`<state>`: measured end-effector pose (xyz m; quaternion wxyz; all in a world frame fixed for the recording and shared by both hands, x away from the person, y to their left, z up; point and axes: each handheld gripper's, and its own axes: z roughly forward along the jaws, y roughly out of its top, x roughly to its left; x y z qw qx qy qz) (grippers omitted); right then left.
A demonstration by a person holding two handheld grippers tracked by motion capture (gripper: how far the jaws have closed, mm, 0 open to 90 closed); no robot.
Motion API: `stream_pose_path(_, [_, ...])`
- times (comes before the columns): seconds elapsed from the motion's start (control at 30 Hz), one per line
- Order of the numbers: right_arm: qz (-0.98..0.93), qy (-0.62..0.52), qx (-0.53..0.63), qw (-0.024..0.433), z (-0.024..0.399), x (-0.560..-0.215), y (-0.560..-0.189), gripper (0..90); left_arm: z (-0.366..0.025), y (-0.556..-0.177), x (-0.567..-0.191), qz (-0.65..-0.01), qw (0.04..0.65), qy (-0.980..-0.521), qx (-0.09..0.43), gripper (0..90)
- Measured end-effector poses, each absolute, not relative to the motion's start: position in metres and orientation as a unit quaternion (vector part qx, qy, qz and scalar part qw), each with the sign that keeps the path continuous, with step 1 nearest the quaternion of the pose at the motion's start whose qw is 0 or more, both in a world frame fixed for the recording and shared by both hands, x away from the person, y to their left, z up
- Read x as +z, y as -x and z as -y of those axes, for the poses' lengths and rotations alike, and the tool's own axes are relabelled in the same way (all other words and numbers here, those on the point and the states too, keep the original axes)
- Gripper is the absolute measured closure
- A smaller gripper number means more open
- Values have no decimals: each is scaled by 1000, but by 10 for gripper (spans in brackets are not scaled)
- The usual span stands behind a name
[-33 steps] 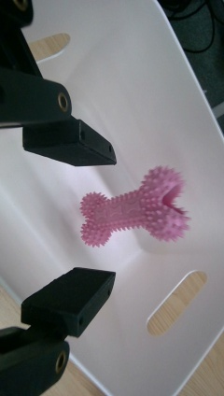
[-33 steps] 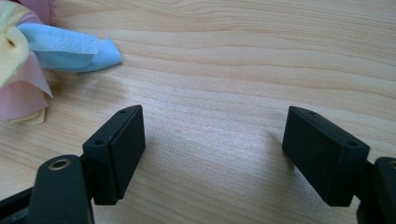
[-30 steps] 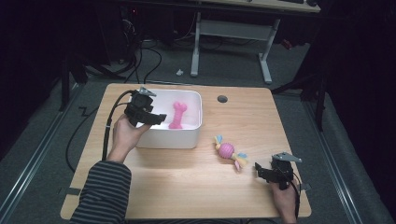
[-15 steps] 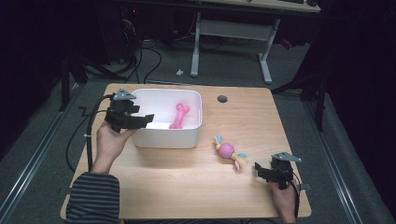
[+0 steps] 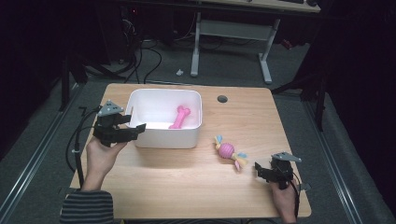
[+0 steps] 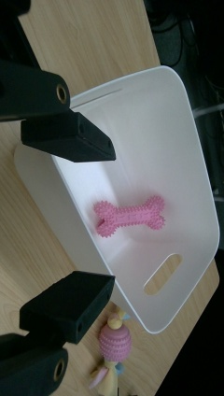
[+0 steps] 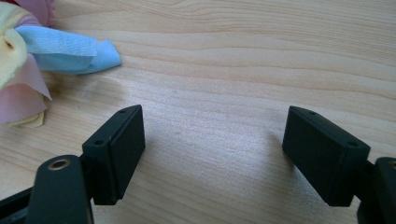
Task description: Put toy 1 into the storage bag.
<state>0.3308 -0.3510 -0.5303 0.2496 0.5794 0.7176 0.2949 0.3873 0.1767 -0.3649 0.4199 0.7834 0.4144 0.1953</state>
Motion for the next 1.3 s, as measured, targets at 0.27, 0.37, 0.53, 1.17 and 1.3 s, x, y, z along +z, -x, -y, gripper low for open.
stream_pose_path(0.27, [-718, -579, 296, 249, 351, -530, -329, 211, -186, -357, -395, -428, 427, -770, 202, 342])
stream_pose_path(0.37, [-720, -575, 297, 249, 351, -530, -330, 211, -191, -348, -407, -438, 432, -764, 193, 340])
stream_pose_path(0.53, [-720, -576, 297, 249, 351, -530, -330, 211, -198, -336, -416, -449, 445, -751, 188, 338])
stream_pose_path(1.17, [-721, -575, 296, 249, 349, -530, -333, 211, -196, -345, -488, -485, 455, -732, 148, 326])
stream_pose_path(1.3, [-721, -576, 296, 248, 349, -530, -333, 211, -188, -347, -498, -482, 451, -736, 152, 324])
